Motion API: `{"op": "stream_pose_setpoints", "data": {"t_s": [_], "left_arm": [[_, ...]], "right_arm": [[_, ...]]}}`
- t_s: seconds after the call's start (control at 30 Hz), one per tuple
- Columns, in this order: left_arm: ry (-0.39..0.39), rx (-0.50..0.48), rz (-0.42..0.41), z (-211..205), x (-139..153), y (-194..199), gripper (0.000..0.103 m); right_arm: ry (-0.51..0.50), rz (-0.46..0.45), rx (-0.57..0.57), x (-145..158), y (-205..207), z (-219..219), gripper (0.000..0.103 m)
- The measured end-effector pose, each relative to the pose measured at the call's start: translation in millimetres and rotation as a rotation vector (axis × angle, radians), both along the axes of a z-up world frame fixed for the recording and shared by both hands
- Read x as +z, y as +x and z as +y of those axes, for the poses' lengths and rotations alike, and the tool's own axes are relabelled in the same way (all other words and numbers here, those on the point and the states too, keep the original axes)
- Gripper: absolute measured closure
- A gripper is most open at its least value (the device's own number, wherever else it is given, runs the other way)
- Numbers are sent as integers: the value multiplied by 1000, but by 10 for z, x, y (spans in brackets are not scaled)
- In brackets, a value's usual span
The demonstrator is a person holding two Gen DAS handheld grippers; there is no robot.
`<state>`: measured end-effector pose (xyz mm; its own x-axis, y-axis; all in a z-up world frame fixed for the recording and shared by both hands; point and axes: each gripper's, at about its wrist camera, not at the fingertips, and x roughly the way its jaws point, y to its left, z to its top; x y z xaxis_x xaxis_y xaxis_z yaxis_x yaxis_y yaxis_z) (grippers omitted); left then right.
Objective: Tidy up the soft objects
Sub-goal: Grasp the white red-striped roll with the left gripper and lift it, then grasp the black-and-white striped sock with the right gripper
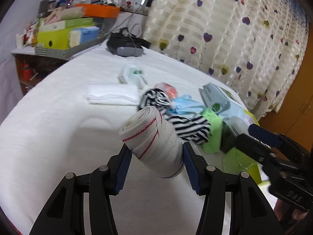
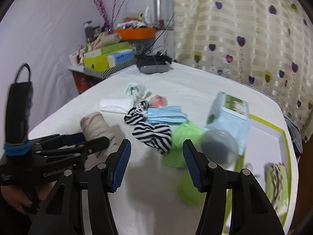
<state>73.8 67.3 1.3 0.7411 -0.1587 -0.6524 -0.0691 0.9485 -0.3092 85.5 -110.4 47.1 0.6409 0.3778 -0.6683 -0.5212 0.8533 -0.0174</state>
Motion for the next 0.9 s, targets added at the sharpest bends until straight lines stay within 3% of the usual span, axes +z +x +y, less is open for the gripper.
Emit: {"op": "stream_pose_setpoints", "data": {"t_s": [0.53,0.57,0.63,0.73,0.9], "left_arm": [[-20,53,33,437,-167,70,51],[-20,50,32,437,-168,73,51],[-19,47,31,438,-169,77,51],[-18,48,31,434,-168,73,51],[-9,52,29,408,-137,71,51]], "right_arm": [[-260,94,-27,-544,510,658,48],[-261,88,-30,-545,507,661,51],[-258,80,-33,-537,506,657,76],[-227,63,-35,-466,479,615,89],[-145,31,-31,-291,397,526,92]]}}
